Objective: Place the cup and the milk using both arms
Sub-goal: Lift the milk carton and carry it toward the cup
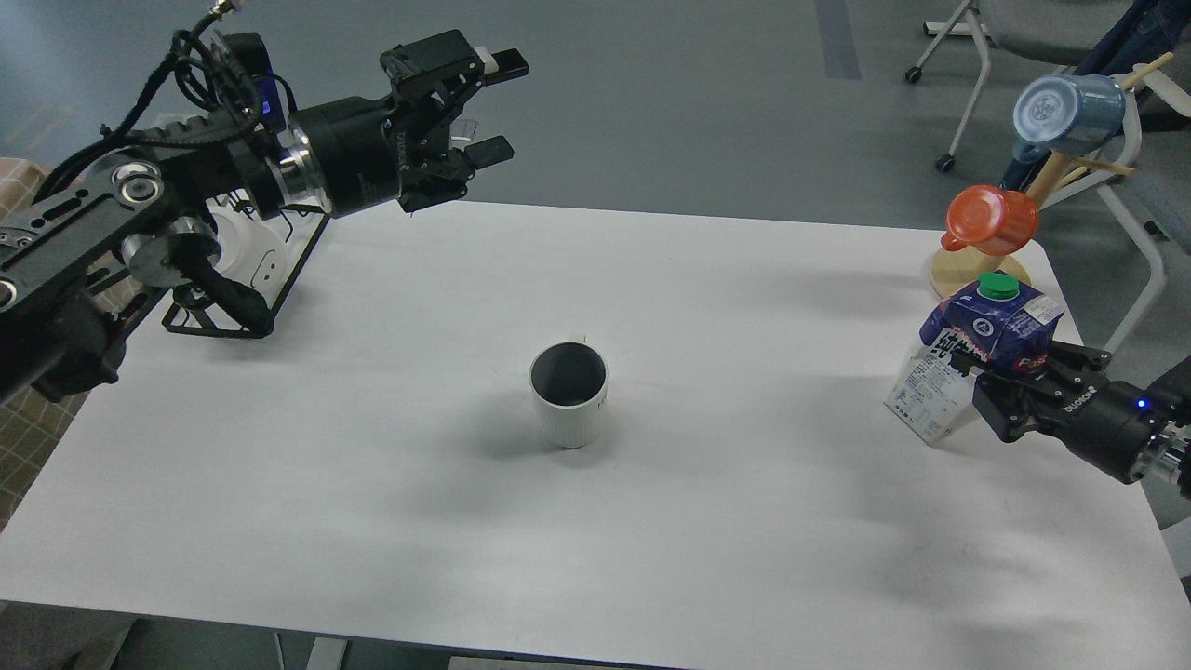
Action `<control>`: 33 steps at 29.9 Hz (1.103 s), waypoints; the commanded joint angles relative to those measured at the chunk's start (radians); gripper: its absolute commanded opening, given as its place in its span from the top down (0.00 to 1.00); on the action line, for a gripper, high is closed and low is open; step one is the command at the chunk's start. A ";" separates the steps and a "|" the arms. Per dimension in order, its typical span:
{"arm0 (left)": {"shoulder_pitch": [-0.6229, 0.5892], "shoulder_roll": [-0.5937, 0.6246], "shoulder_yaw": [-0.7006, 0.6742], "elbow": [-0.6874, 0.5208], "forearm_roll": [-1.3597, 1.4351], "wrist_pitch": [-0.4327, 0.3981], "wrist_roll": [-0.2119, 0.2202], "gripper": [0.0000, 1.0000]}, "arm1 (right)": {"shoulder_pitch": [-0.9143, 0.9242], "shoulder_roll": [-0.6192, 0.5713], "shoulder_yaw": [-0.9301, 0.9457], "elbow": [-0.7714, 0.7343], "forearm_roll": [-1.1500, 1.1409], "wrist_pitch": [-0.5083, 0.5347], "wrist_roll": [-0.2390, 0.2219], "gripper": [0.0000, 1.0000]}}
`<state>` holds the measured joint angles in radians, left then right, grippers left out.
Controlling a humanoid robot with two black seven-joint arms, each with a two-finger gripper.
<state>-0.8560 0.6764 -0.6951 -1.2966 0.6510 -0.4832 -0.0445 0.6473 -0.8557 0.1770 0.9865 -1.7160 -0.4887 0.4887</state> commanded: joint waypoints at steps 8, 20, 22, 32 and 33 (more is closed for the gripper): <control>0.006 0.002 0.000 -0.006 0.006 0.000 0.000 0.02 | 0.112 -0.105 0.058 0.189 0.000 0.000 0.000 1.00; 0.006 -0.001 0.000 -0.003 0.024 0.000 0.000 0.02 | 0.195 0.096 0.024 0.155 -0.076 0.000 0.000 1.00; 0.006 -0.003 0.000 -0.003 0.024 0.000 0.000 0.02 | 0.212 0.132 -0.003 0.133 -0.076 0.000 0.000 1.00; 0.008 -0.005 0.006 0.000 0.025 0.000 0.000 0.02 | 0.287 0.357 -0.134 -0.011 -0.073 0.000 0.000 1.00; 0.008 -0.005 0.006 0.002 0.027 0.000 0.000 0.02 | 0.294 0.378 -0.149 -0.026 -0.073 0.000 0.000 1.00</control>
<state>-0.8491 0.6730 -0.6912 -1.2975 0.6765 -0.4831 -0.0445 0.9284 -0.5309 0.0589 0.9932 -1.7888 -0.4885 0.4887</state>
